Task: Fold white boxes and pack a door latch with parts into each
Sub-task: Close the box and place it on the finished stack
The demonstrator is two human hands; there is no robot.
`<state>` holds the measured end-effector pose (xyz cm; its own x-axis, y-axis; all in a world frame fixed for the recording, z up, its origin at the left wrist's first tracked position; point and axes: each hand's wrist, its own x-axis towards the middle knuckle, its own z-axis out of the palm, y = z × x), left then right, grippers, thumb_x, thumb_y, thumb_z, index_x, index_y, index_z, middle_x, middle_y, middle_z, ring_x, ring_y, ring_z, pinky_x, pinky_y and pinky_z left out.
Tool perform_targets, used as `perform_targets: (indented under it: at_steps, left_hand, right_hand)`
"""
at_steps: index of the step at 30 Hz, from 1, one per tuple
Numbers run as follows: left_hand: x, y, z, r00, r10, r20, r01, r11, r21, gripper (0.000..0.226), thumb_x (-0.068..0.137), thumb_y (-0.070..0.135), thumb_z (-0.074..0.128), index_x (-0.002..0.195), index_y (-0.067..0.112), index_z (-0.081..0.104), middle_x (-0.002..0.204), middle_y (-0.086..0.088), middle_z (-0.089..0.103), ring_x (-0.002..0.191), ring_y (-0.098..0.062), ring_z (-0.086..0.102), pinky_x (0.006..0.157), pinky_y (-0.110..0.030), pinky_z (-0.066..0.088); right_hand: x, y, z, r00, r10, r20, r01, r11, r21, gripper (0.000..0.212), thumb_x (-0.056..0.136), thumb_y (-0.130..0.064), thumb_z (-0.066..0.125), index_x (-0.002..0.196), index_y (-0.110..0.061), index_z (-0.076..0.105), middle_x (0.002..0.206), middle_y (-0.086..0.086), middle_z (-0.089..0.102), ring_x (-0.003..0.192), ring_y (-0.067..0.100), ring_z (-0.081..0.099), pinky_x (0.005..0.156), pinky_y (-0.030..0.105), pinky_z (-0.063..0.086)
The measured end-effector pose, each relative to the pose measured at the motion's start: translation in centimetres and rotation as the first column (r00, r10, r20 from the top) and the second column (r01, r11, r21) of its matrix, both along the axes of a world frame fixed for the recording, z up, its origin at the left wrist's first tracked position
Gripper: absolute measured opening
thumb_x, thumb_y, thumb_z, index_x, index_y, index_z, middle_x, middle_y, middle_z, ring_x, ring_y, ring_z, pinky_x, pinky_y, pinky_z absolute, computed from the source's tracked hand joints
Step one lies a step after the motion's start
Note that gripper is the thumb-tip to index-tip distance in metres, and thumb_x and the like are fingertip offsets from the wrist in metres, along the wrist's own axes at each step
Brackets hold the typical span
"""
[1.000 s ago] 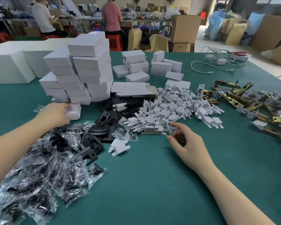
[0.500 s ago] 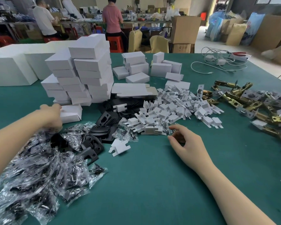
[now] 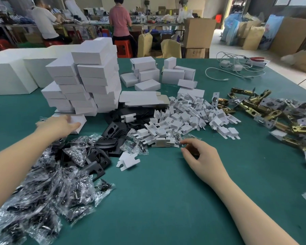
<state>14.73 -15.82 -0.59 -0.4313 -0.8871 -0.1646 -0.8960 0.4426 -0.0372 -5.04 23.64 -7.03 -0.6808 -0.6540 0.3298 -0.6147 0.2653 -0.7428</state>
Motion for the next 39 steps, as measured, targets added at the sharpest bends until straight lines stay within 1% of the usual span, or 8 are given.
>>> perform_targets:
  at_steps: [8,12,15,23,30,35,37,39]
  left_hand:
    - [0.4,-0.1,0.1,0.998,-0.044,-0.04,0.043,0.999,-0.015,0.073,0.094,0.068,0.036,0.15,0.022,0.036,0.154,-0.007,0.04,0.136,-0.033,0.042,0.109,-0.05,0.038]
    - [0.0,0.4,0.6,0.994,-0.111,-0.019,0.112,0.991,0.069,0.079,0.092,0.052,0.058,0.152,0.009,0.03,0.155,-0.012,0.036,0.139,-0.031,0.039,0.11,-0.036,0.034]
    - [0.5,0.6,0.8,0.987,-0.161,0.008,0.161,0.987,-0.001,0.067,0.093,0.037,0.064,0.149,0.011,0.037,0.146,-0.012,0.049,0.13,-0.031,0.049,0.101,-0.033,0.041]
    - [0.2,0.2,-0.1,0.98,-0.199,0.01,0.199,0.974,-0.11,0.048,0.094,0.045,0.061,0.131,0.015,0.055,0.122,-0.013,0.064,0.108,-0.031,0.059,0.074,-0.031,0.043]
    - [-0.7,0.1,0.1,0.986,-0.162,-0.039,0.159,0.985,-0.073,0.048,0.092,0.042,0.064,0.125,0.008,0.06,0.118,-0.017,0.065,0.103,-0.031,0.058,0.071,-0.029,0.038]
    - [-0.3,1.3,1.1,0.978,-0.196,0.071,0.202,0.976,-0.083,0.053,0.095,0.046,0.057,0.132,0.008,0.053,0.123,-0.013,0.065,0.111,-0.029,0.058,0.08,-0.029,0.044]
    - [-0.6,2.0,1.4,0.971,-0.176,0.164,0.19,0.979,-0.078,0.043,0.097,0.039,0.056,0.125,0.006,0.056,0.115,-0.012,0.066,0.107,-0.029,0.059,0.088,-0.032,0.049]
    - [-1.6,3.5,1.8,0.972,-0.134,0.193,0.165,0.974,-0.158,0.023,0.096,0.021,0.054,0.11,0.005,0.062,0.098,-0.01,0.062,0.095,-0.03,0.06,0.082,-0.039,0.053]
  right_hand:
    - [0.0,0.0,0.0,1.0,-0.012,-0.006,0.012,1.0,0.006,0.018,0.09,-0.022,0.065,0.101,-0.035,0.068,0.084,-0.019,0.065,0.084,0.003,0.061,0.078,0.022,0.051]
    - [0.1,0.1,0.0,1.0,-0.016,-0.011,0.016,1.0,0.013,0.017,0.09,-0.022,0.065,0.102,-0.032,0.069,0.087,-0.02,0.066,0.086,0.001,0.061,0.081,0.022,0.05]
    - [0.1,0.0,0.0,1.0,-0.018,-0.009,0.018,1.0,0.014,0.017,0.09,-0.021,0.065,0.103,-0.03,0.07,0.089,-0.02,0.066,0.087,0.001,0.062,0.082,0.024,0.051]
    - [-0.1,-0.2,0.0,0.999,-0.028,-0.021,0.029,0.999,0.016,0.016,0.09,-0.021,0.064,0.101,-0.031,0.07,0.09,-0.022,0.066,0.087,0.001,0.062,0.081,0.024,0.052]
    - [0.0,-0.2,-0.1,0.999,-0.028,-0.016,0.029,0.999,0.018,0.015,0.09,-0.02,0.065,0.1,-0.03,0.07,0.089,-0.022,0.066,0.086,0.001,0.062,0.08,0.025,0.052]
    - [0.1,-0.1,0.0,1.0,-0.025,-0.013,0.025,1.0,0.018,0.014,0.09,-0.02,0.064,0.099,-0.029,0.071,0.089,-0.021,0.066,0.086,0.001,0.062,0.079,0.022,0.051]
    - [0.1,-0.1,0.1,1.0,-0.025,-0.013,0.025,1.0,0.019,0.014,0.09,-0.019,0.064,0.098,-0.029,0.07,0.089,-0.021,0.066,0.086,0.0,0.061,0.078,0.02,0.05]
    - [0.2,-0.1,0.1,1.0,-0.023,-0.012,0.024,0.999,0.022,0.015,0.09,-0.018,0.065,0.098,-0.03,0.07,0.089,-0.021,0.066,0.087,0.0,0.061,0.078,0.019,0.049]
